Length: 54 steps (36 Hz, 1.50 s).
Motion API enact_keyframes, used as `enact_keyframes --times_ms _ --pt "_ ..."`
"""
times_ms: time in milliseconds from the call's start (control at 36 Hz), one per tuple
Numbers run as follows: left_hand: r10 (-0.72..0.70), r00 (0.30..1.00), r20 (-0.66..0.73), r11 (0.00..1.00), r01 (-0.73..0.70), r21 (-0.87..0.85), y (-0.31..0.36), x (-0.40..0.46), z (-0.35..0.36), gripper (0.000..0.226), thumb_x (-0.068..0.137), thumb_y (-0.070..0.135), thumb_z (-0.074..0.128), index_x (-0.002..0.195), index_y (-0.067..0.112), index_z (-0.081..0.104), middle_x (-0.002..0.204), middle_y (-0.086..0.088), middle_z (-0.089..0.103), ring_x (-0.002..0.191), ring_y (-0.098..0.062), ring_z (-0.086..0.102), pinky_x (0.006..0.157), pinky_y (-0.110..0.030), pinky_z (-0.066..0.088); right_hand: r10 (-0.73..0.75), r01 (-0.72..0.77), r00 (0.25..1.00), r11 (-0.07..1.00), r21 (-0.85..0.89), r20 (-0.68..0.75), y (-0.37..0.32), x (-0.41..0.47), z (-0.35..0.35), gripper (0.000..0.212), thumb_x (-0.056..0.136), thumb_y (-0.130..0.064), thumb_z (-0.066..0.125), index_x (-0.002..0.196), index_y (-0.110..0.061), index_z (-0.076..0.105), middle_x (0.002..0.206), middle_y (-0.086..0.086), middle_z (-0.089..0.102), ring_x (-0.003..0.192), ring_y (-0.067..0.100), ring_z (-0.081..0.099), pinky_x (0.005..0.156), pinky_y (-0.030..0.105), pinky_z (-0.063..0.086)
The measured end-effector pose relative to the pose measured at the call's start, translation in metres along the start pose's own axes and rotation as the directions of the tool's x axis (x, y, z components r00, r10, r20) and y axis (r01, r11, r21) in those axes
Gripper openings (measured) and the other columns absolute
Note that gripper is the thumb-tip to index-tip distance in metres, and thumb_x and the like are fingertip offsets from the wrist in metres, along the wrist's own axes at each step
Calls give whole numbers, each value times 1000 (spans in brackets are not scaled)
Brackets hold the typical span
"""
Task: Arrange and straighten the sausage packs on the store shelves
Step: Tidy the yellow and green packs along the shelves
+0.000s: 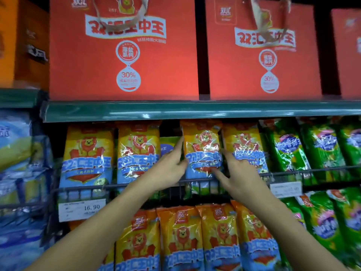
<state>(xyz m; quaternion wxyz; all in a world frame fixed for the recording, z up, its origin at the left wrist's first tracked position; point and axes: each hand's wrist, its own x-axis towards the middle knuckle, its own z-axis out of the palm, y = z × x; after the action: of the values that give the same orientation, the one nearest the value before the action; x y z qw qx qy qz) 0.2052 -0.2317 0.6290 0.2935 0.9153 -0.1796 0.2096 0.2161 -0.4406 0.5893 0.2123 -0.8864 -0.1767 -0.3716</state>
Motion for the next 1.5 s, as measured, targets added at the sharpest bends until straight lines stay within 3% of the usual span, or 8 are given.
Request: enact_keyframes --times_ms 139,361,528,806,917,1167,1278,1500 --pt "-67 997 25 998 68 -14 2 12 3 77 109 33 43 158 40 -17 83 9 43 43 -5 38 48 -28 37 13 -15 998 999 43 56 7 11 0 72 102 -48 51 159 -23 16 64 -1 55 59 18 55 53 35 38" --pt "-70 992 -109 992 57 -112 2 14 1 77 108 27 48 161 38 -6 114 2 61 83 -12 50 79 -32 43 -12 25 999 952 304 -42 14 16 15 66 104 -45 47 160 -31 16 71 6 66 62 21 63 59 44 54" --pt "-95 991 -93 995 92 -36 -1 9 -11 79 107 30 47 160 38 -11 125 -2 59 102 -25 61 91 -44 52 -61 62 998 949 309 -14 3 23 24 64 106 -45 40 161 -37 8 68 -6 47 51 10 45 45 27 29" --pt "-42 985 -168 996 55 72 -11 -3 -9 80 105 21 54 161 33 -2 114 -21 68 93 -34 67 80 -52 57 -78 74 997 987 145 16 2 21 27 68 104 -53 37 161 -35 5 90 -3 70 71 14 64 61 38 56" --pt "102 953 -284 985 -57 162 -11 -10 -13 81 102 12 57 163 25 5 160 7 28 143 -15 37 117 -39 40 -86 85 996 982 171 1 2 22 26 69 103 -52 43 161 -33 10 74 -2 68 59 12 60 59 36 54" --pt "188 932 -309 950 -92 299 -9 -20 -7 63 106 17 51 161 26 23 170 10 7 154 -16 20 123 -33 28 -108 103 994 979 173 19 -4 22 26 69 104 -51 41 161 -32 8 60 -5 56 49 8 52 49 25 36" --pt "213 930 -298 902 -70 427 -19 -28 -4 60 106 32 47 161 33 22 169 11 -1 154 -13 13 115 -32 37 -138 136 990 989 54 26 -1 19 32 69 102 -61 29 160 -41 -3 85 -13 59 74 13 60 61 33 49" --pt "391 912 -128 654 -177 736 -46 -30 -17 62 106 60 12 162 37 -3 169 13 -18 154 -8 -22 124 -39 -16 -272 291 933 955 49 -234 -8 12 44 65 101 -61 30 159 -45 5 164 -20 8 116 5 59 50 21 51"
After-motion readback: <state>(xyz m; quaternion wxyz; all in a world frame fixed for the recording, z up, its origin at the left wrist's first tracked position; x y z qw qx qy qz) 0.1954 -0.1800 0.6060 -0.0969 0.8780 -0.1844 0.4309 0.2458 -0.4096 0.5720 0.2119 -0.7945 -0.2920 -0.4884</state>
